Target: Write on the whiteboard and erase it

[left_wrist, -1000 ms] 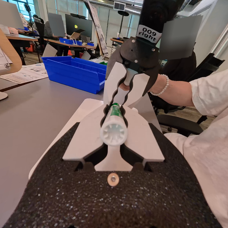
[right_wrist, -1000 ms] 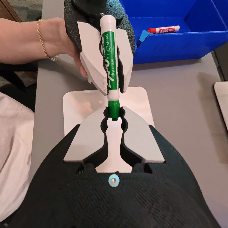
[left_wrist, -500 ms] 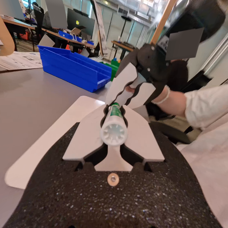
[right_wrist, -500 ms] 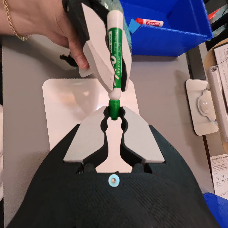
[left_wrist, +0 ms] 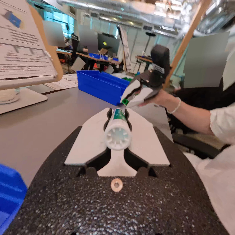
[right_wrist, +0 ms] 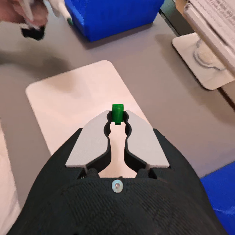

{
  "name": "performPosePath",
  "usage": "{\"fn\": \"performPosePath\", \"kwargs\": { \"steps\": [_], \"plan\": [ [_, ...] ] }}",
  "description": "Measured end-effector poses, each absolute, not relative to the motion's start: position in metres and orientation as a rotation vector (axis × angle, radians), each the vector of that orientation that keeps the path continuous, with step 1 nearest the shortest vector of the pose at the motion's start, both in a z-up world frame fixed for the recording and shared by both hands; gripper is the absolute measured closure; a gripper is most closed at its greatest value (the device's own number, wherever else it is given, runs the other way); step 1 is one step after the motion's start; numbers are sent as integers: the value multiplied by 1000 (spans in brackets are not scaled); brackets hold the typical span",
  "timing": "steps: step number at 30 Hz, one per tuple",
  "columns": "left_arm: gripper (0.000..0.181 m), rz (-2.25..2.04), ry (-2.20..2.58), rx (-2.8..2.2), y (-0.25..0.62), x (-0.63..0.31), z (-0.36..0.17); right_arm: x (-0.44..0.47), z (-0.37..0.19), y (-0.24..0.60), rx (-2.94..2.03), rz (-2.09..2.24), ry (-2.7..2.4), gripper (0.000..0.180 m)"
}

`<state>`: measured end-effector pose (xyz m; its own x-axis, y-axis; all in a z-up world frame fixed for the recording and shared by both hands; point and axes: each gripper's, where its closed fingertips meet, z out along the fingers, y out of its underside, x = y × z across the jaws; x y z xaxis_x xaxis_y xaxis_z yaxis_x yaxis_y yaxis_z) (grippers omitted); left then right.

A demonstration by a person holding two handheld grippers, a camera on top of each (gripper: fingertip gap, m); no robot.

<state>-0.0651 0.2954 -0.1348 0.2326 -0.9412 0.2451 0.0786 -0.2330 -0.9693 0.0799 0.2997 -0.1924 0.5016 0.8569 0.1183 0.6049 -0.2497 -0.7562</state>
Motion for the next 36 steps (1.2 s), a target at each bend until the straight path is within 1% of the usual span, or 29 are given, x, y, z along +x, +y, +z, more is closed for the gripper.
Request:
{"fn": "performPosePath", "kwargs": {
  "steps": [1, 6, 7, 9, 12, 15, 19, 22, 26, 36],
  "plan": [
    [162, -1209, 917, -1443, 291, -61, -138, 79, -193, 296, -1965, 486, -1186, 161],
    [162, -1154, 952, -1502, 296, -56, -161, 75, -204, 278, -1942, 855, -1076, 161],
    [161, -1155, 957, -1515, 296, -55, -166, 79, -209, 279, -1944, 862, -1042, 161],
    [161, -1136, 988, -1537, 295, -52, -175, 96, -223, 285, -1993, 751, -993, 161],
    [162, -1117, 1016, -1594, 294, -47, -191, 110, -230, 283, -2017, 656, -966, 161],
    [162, -1161, 961, -1665, 296, -43, -202, 124, -242, 281, -2090, 533, -1001, 161],
    [162, -1128, 952, -1722, 300, -39, -210, 131, -245, 277, -2085, 594, -1004, 161],
    [162, -970, 1040, -1656, 301, -37, -207, 132, -251, 274, -2063, 656, -1008, 161],
    [162, -778, 1156, -1672, 300, -35, -217, 139, -267, 270, -2111, 630, -1048, 161],
    [162, -750, 1102, -1750, 304, -24, -223, 147, -274, 263, -2113, 612, -1117, 160]
  ]
}}
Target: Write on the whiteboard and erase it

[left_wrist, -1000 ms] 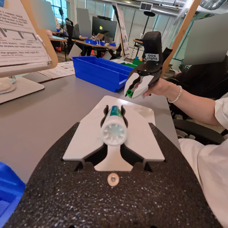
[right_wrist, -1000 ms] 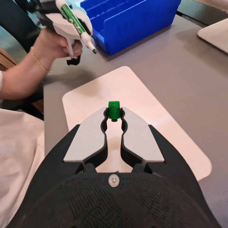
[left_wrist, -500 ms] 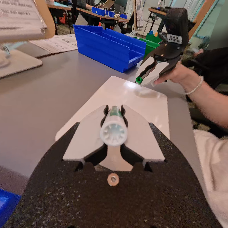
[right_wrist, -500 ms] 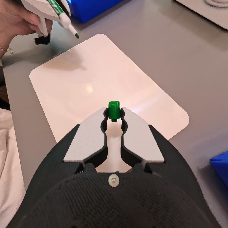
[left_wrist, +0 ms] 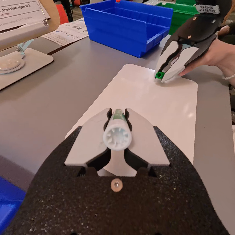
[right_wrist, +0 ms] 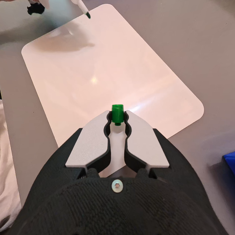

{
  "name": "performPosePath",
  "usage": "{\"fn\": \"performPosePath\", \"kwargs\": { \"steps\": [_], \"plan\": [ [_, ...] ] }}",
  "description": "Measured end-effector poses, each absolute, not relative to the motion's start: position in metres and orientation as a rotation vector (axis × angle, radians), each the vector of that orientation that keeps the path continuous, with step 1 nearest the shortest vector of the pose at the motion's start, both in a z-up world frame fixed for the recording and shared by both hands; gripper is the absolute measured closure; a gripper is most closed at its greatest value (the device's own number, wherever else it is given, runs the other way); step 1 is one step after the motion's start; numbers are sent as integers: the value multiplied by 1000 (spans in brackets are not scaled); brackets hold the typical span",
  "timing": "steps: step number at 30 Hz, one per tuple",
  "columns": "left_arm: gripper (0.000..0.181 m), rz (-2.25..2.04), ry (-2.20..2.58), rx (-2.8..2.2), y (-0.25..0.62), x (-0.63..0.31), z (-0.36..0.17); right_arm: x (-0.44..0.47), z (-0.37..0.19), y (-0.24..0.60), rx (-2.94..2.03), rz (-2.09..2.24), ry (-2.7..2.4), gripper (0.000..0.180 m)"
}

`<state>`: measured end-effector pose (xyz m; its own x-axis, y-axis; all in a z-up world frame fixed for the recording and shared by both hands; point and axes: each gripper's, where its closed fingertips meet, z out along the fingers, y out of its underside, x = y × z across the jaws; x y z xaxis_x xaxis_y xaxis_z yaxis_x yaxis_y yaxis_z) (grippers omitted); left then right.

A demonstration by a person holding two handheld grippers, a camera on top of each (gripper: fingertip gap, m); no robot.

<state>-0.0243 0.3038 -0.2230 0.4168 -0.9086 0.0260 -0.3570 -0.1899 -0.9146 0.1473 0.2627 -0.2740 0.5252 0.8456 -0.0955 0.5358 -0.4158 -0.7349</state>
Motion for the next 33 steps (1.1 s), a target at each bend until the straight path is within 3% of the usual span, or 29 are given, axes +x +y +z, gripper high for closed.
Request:
{"fn": "performPosePath", "kwargs": {
  "steps": [33],
  "plan": [
    [162, -849, 1040, -1790, 295, -16, -213, 162, -284, 256, -2140, 707, -1089, 161]
  ]
}}
